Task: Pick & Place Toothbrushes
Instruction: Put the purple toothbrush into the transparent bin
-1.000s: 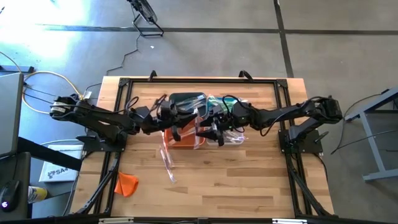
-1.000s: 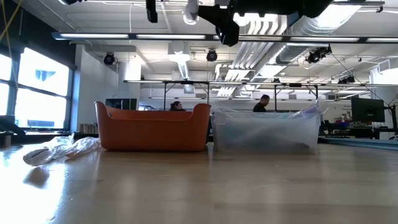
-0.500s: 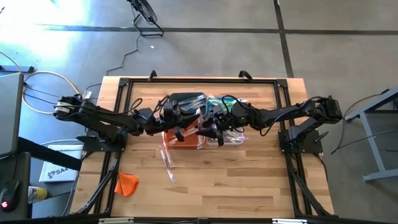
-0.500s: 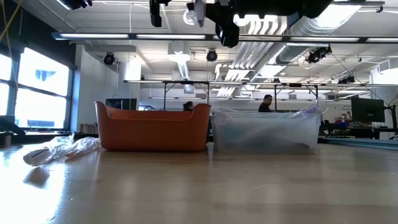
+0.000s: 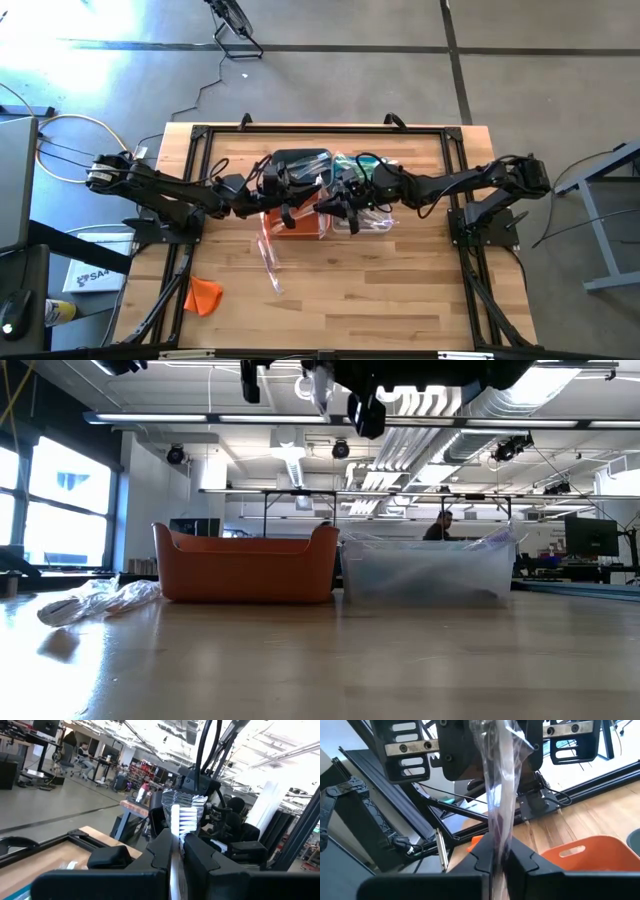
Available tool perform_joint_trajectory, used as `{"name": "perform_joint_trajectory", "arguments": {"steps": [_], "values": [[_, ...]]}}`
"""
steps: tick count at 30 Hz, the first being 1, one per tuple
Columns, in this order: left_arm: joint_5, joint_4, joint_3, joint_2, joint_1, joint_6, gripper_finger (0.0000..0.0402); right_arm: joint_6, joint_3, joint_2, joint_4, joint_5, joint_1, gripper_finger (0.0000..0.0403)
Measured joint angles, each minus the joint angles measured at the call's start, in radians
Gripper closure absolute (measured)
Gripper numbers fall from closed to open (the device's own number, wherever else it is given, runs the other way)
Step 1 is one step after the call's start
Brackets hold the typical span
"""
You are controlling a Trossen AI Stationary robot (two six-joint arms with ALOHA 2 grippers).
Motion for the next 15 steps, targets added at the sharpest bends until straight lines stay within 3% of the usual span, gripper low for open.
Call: {"name": "perform_joint_trajectory", "arguments": {"steps": [10, 15], "values": [[0.000, -0.007, 0.000, 0.000, 0.000, -0.012, 0.0369, 0.006, 0.000, 0.000, -0.013, 0.007, 0.000, 0.0390], [-0.001, -0.029, 0.000, 0.000, 0.000, -0.035, 0.0312, 0.006, 0.000, 0.000, -0.015, 0.007, -0.001, 0.0391]]}}
